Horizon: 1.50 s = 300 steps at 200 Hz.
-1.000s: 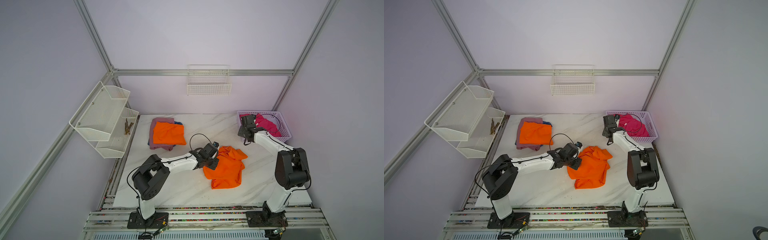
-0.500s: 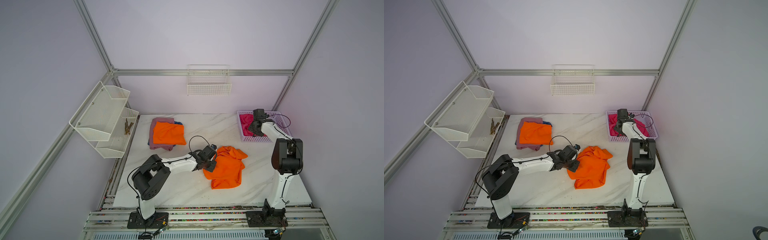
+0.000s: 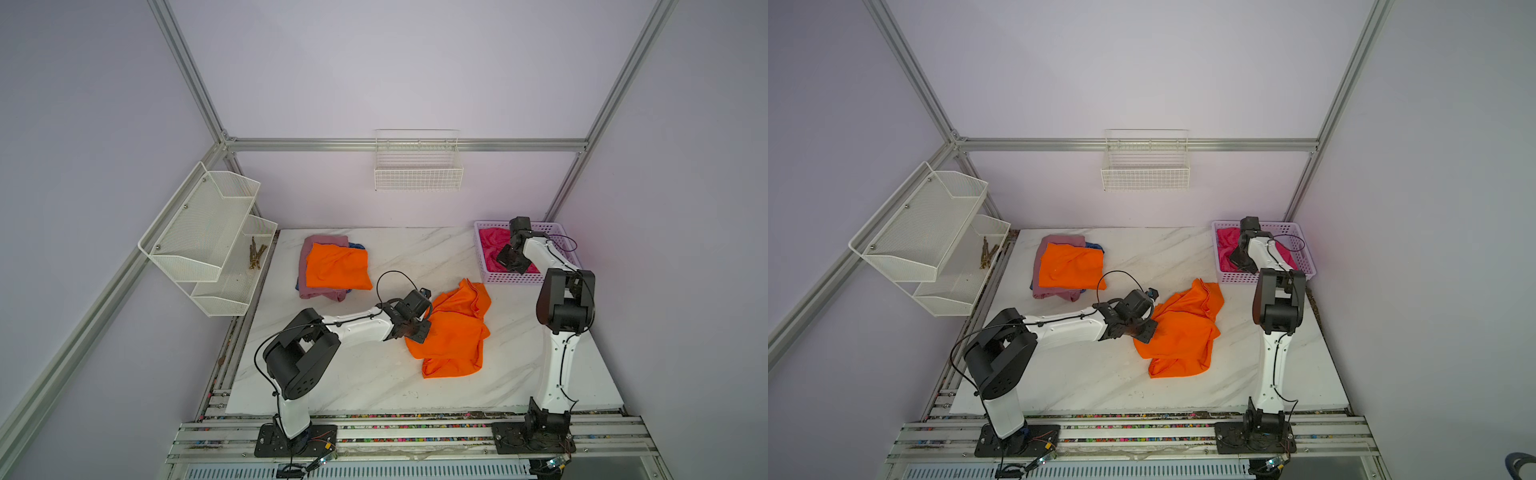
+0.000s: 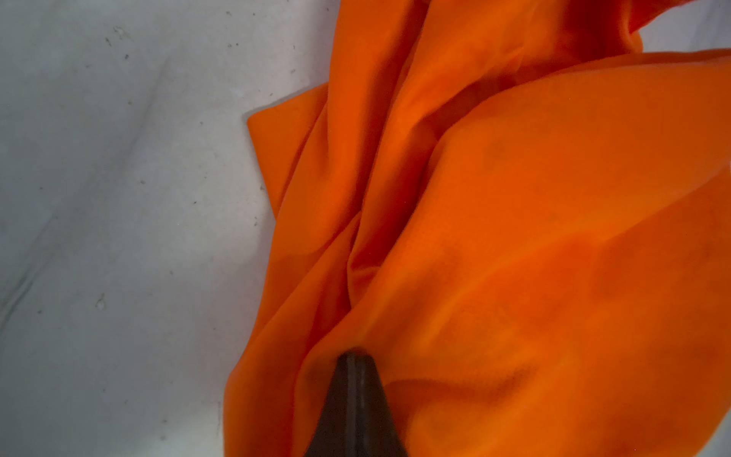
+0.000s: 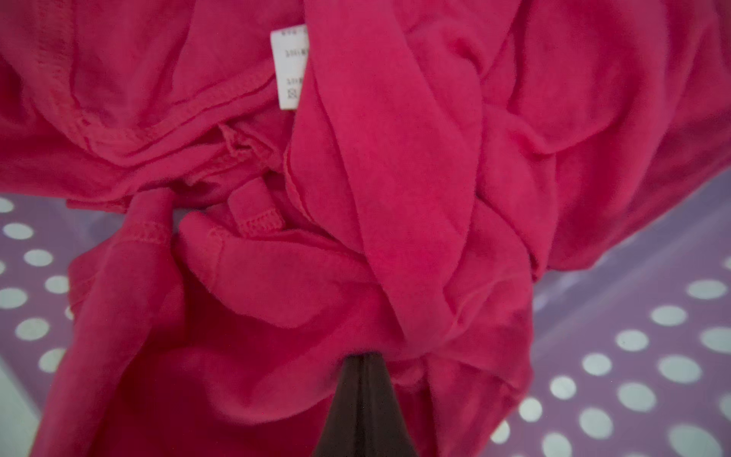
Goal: Fold and stack t-shirts
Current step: Adjust the T-shirt in the bin.
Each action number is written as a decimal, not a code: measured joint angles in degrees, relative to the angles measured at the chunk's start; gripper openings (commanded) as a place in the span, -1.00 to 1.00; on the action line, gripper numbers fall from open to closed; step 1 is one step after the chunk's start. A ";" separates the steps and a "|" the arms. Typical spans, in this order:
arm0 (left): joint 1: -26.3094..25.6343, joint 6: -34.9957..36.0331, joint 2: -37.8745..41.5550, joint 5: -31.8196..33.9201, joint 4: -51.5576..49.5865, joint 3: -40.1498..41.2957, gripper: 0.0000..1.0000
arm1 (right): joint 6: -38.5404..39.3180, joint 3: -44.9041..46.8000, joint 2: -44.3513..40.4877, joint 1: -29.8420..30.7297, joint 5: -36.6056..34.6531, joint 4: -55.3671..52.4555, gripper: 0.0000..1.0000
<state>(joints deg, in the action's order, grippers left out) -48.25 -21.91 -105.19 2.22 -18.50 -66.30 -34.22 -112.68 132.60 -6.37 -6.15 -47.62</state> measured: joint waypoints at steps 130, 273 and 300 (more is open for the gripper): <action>0.24 -0.61 0.00 1.49 -1.73 0.00 -1.00 | -0.72 -34.21 20.65 -5.77 15.23 -16.76 -1.00; 0.28 -1.55 0.00 2.08 -1.84 0.81 -1.00 | 10.03 -0.22 1.70 -4.46 21.24 3.02 0.14; 0.28 -1.57 0.00 2.34 -1.84 0.81 -1.00 | 10.49 5.97 -3.78 -4.37 22.67 7.96 0.29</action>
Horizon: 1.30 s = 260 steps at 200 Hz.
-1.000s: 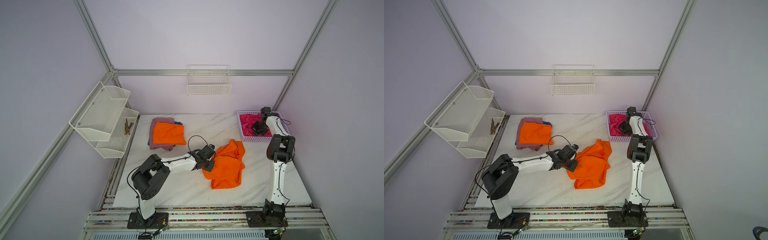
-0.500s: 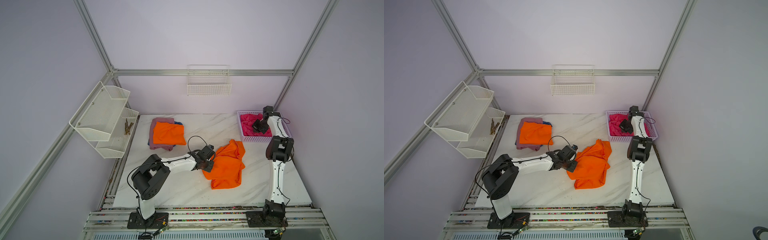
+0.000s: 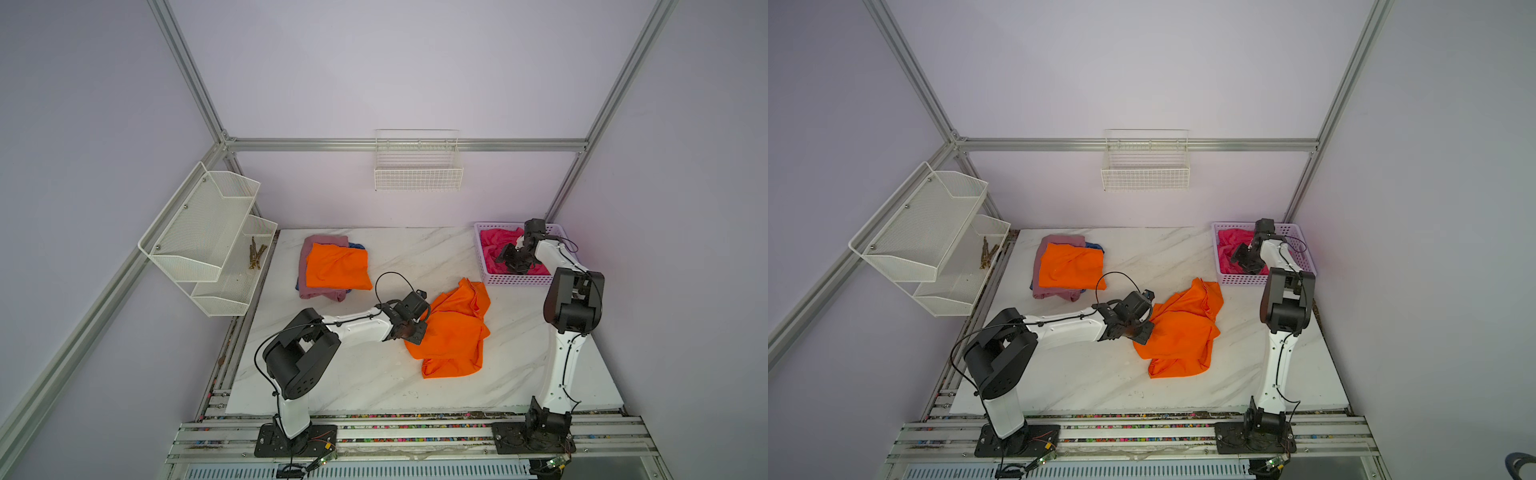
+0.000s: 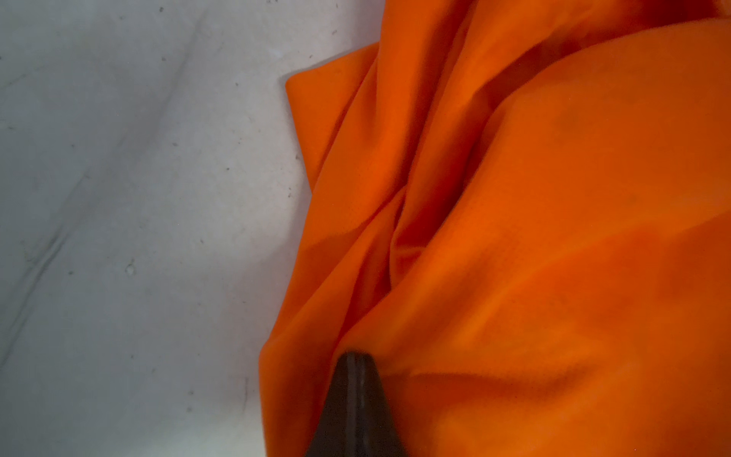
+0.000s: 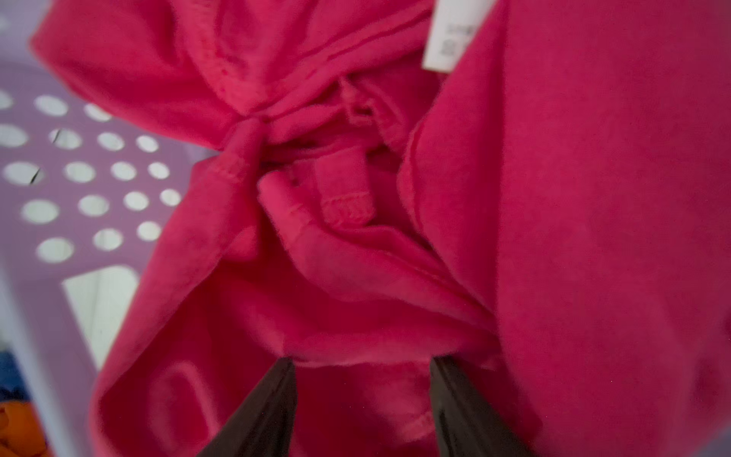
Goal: Fold and stack t-shirts
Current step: Adjust the T-shirt in the bin, then flatten out the T-shirt at the center of the board.
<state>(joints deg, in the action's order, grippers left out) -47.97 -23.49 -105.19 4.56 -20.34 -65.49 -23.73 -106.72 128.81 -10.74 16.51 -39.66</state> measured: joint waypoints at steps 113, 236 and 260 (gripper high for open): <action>0.07 -1.03 4.02 0.17 1.33 5.09 -1.00 | 2.64 26.18 -32.87 5.31 8.90 15.45 0.43; 0.26 -1.05 1.64 -0.09 1.79 4.76 -1.00 | 5.14 49.96 -44.70 14.40 -0.17 9.51 0.39; 0.26 -1.05 1.60 -0.07 1.84 4.76 -1.00 | 4.94 50.27 -42.71 15.04 -0.17 10.16 0.36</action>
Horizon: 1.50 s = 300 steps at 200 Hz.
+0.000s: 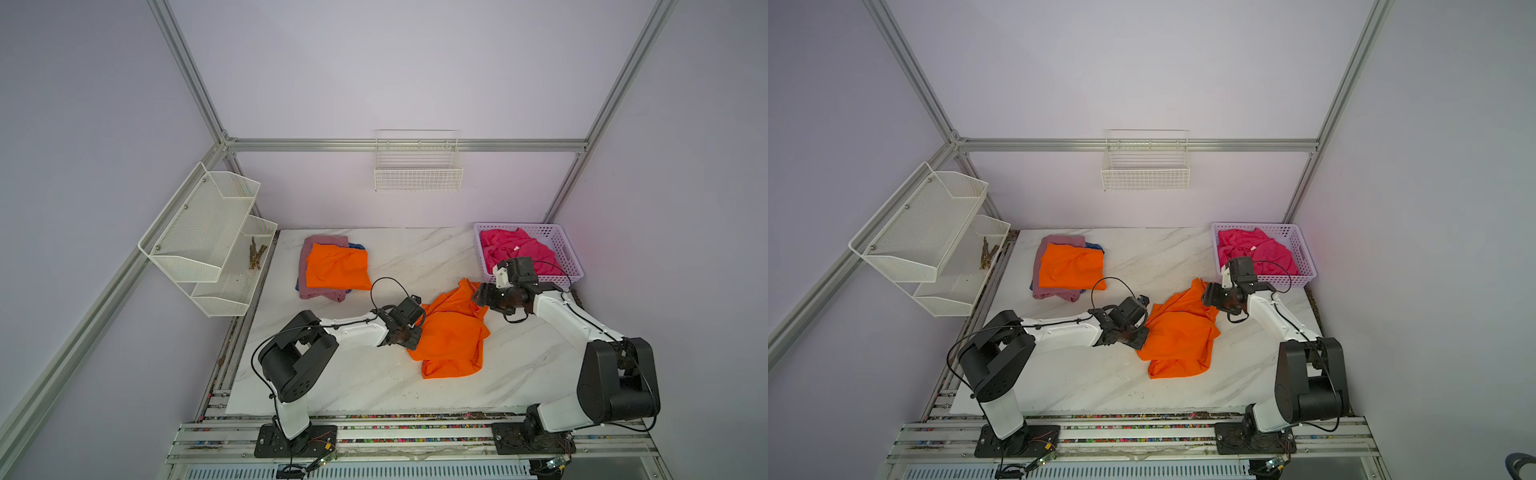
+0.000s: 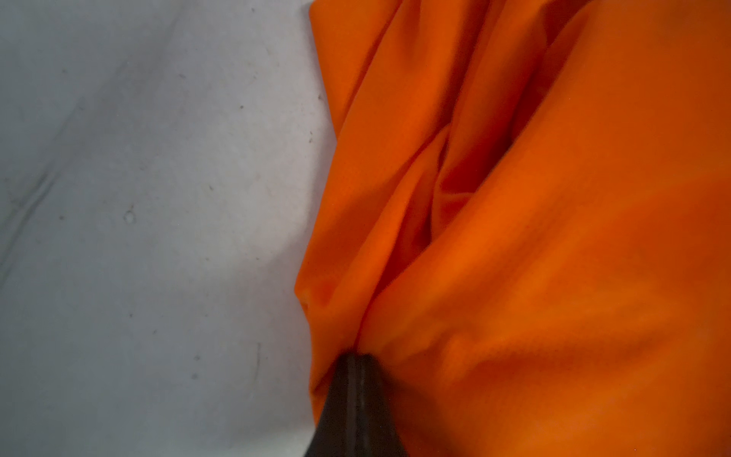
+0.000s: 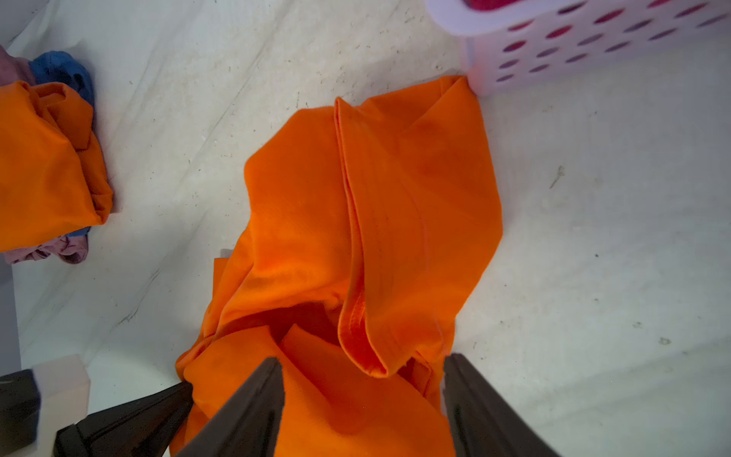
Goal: Fold and stack t-shirts
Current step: Flatten out the T-shirt at the center of the board.
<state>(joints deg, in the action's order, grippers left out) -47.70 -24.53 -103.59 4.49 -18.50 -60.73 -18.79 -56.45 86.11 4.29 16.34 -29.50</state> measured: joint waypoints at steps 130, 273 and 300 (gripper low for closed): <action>0.44 -1.60 4.44 5.66 -1.14 3.19 -1.00 | 1.11 0.35 7.30 2.25 -1.73 1.60 -1.00; 4.96 1.66 22.67 6.93 -12.87 -1.62 -1.00 | -2.80 -6.45 -16.26 2.93 -1.31 -8.55 -1.00; 3.28 3.93 13.66 -2.16 -6.91 -8.81 -1.00 | -3.96 -11.37 -19.45 3.32 0.83 -9.16 -1.00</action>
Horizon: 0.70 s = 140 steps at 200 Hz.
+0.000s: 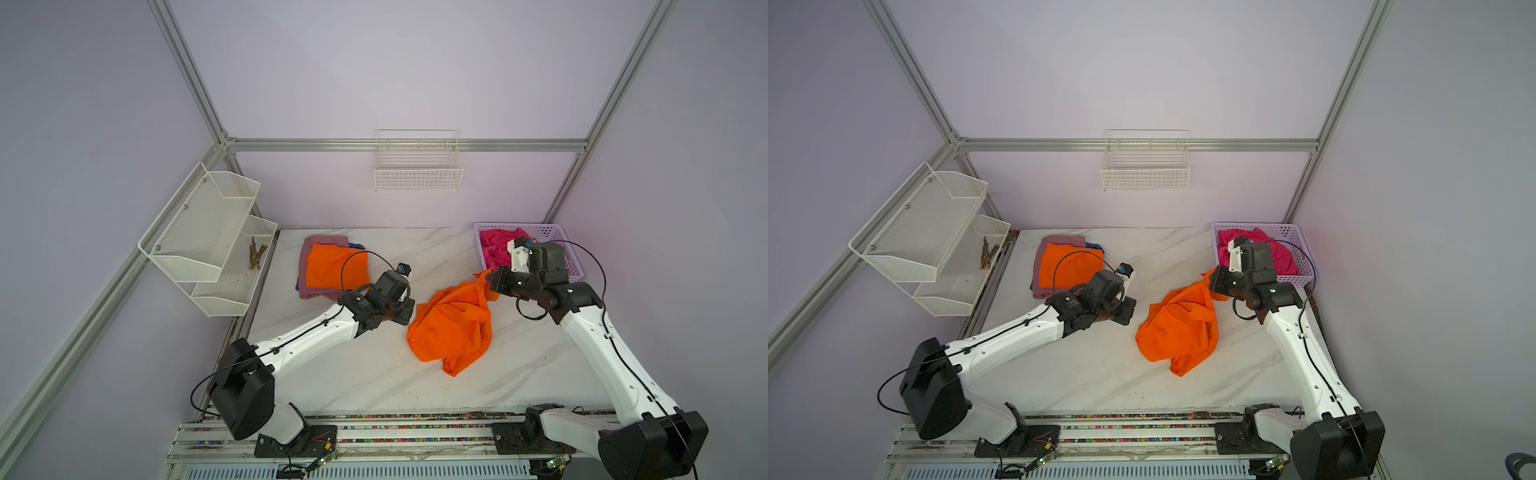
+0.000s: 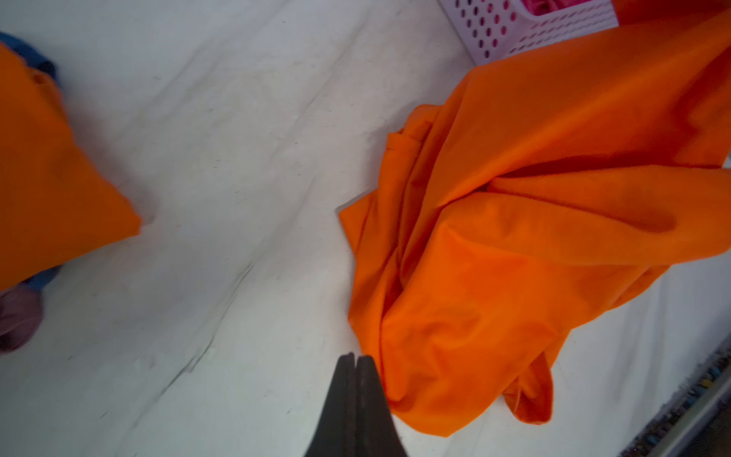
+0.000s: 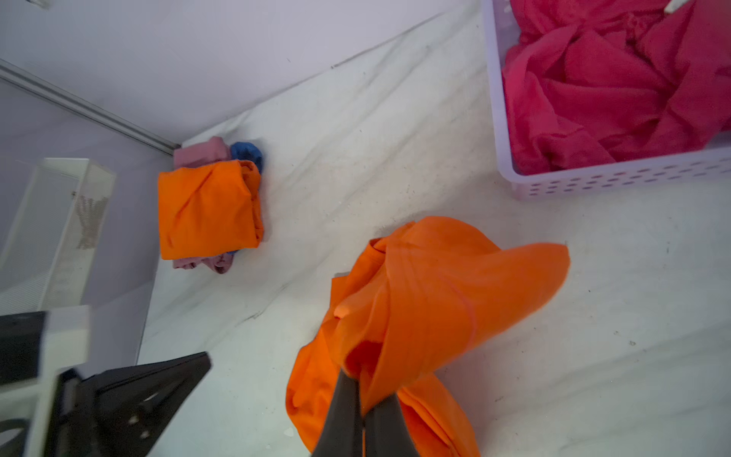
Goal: Fold and stack t-shirts
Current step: Flatten out the T-shirt at the center of the board.
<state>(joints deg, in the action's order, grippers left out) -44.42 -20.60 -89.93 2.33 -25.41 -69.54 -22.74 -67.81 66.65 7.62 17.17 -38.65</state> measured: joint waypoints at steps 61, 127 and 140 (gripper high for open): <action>-5.70 3.32 -19.65 -10.69 4.35 -8.37 -1.00 | -1.03 0.50 -4.63 0.52 -0.37 -2.34 -1.00; -7.45 6.23 -17.42 -11.80 5.20 -10.01 -1.00 | -1.60 -8.37 -6.82 0.52 -2.80 -2.99 -1.00; -7.48 6.32 -16.76 -10.69 5.55 -9.29 -1.00 | -1.70 -10.40 -6.69 0.52 -3.19 -3.04 -1.00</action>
<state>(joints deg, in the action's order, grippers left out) -51.90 -14.28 -106.69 -8.36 -19.86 -78.83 -24.45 -78.22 59.96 8.14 13.98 -41.69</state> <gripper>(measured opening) 0.049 0.058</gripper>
